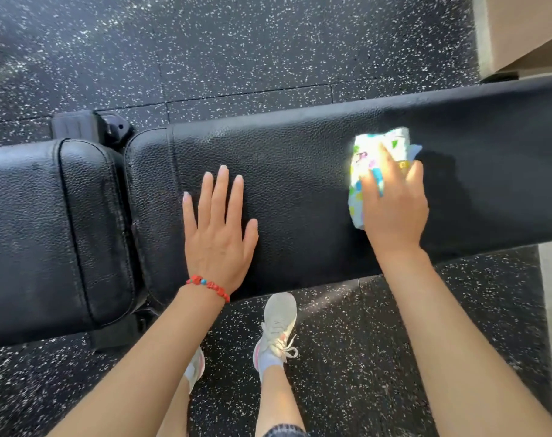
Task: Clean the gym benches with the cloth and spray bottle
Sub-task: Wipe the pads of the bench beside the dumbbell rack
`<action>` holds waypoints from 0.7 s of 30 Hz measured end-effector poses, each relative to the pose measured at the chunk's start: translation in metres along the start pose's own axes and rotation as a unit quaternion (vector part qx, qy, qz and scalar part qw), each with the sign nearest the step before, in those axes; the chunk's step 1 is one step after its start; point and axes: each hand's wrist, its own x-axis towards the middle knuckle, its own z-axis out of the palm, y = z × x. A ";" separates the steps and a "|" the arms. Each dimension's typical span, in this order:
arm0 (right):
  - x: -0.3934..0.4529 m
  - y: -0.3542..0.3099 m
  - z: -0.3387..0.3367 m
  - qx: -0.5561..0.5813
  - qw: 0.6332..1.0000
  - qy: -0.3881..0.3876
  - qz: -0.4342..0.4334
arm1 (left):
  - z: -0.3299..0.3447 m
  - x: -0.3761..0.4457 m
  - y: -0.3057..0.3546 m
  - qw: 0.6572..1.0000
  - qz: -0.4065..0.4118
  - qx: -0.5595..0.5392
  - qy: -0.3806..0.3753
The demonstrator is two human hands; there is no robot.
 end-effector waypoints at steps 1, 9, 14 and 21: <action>0.003 0.005 0.000 0.001 1.000 0.005 0.028 | 0.002 0.000 0.000 1.000 -0.002 0.010 -0.005; -0.049 -0.061 0.014 0.018 0.982 -0.010 -0.185 | 0.007 -0.001 -0.001 0.999 0.001 0.037 0.000; -0.024 -0.006 -0.002 -0.003 0.981 -0.010 -0.194 | 0.002 0.001 0.010 1.000 -0.019 0.024 0.006; -0.018 0.043 -0.019 0.045 0.996 0.017 0.070 | 0.004 0.032 0.064 0.997 0.073 0.000 -0.012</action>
